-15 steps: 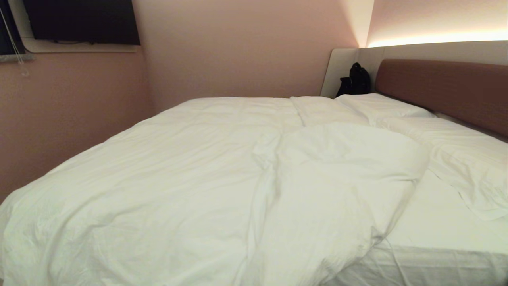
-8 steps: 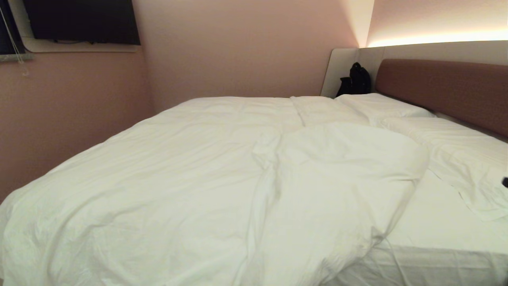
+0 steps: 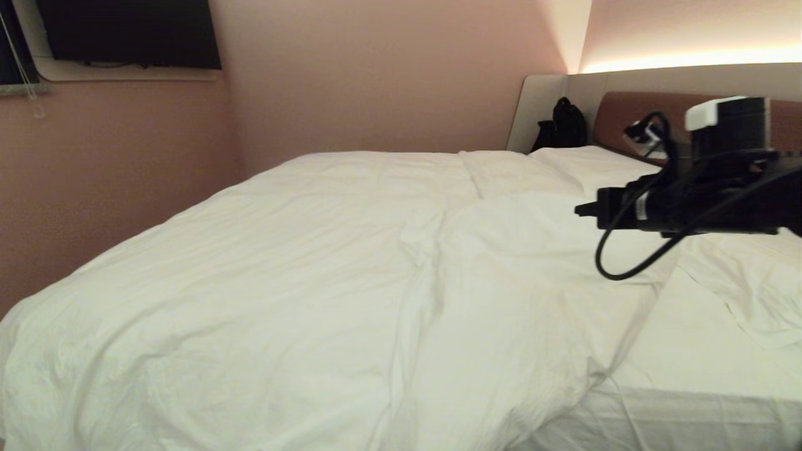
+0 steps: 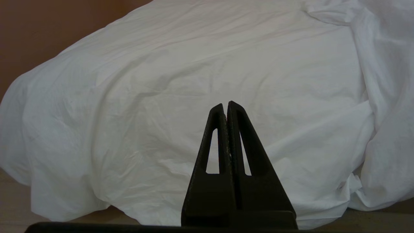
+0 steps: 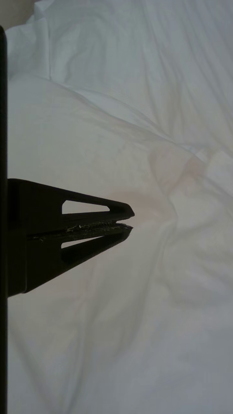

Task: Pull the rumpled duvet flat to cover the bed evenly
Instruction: Hold the folded corner of the quilt

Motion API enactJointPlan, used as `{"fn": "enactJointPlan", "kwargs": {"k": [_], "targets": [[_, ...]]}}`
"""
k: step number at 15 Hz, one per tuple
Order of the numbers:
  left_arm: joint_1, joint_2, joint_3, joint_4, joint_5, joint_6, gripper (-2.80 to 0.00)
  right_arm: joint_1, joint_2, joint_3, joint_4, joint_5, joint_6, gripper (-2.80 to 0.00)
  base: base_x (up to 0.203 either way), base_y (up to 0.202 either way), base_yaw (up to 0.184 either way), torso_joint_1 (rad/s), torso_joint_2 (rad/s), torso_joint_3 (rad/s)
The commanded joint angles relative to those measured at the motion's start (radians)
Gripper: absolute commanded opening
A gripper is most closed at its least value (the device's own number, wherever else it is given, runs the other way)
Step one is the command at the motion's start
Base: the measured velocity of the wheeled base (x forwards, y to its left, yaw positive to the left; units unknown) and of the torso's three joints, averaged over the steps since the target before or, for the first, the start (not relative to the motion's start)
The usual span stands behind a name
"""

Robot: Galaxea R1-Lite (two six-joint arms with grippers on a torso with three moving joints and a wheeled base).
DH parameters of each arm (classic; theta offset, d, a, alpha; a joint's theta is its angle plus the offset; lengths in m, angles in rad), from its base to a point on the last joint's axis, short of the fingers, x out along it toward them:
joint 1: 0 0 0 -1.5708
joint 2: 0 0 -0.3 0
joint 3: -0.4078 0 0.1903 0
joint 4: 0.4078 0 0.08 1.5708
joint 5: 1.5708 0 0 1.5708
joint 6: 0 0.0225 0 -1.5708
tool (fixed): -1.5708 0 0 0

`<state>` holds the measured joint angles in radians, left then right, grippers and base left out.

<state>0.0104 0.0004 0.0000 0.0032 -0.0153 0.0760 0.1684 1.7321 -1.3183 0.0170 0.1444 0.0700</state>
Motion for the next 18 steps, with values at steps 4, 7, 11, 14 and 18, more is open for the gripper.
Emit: {"fn": "enactJointPlan", "kwargs": {"k": [4,7,11,14,18], "targets": [[0.0,0.0,0.0,0.0,0.0,0.001,-2.8,0.108,0.395,-0.275,0.063,-0.005,0.003,-2.8,0.0,0.0,0.0,0.0,0.0,0.0],[0.001,0.0,0.0,0.0,0.0,0.001,-2.8,0.127,0.435,-0.315,0.078,-0.008,0.002,0.0,0.0,0.0,0.0,0.0,0.0,0.0],[0.0,0.0,0.0,0.0,0.0,0.001,-2.8,0.146,0.5,-0.409,0.192,-0.068,-0.036,0.0,0.0,0.0,0.0,0.0,0.0,0.0],[0.0,0.0,0.0,0.0,0.0,0.001,-2.8,0.169,0.502,-0.398,0.205,-0.096,-0.097,0.0,0.0,0.0,0.0,0.0,0.0,0.0],[0.0,0.0,0.0,0.0,0.0,0.001,-2.8,0.195,0.531,-0.397,0.221,-0.134,-0.131,0.0,0.0,0.0,0.0,0.0,0.0,0.0]]}}
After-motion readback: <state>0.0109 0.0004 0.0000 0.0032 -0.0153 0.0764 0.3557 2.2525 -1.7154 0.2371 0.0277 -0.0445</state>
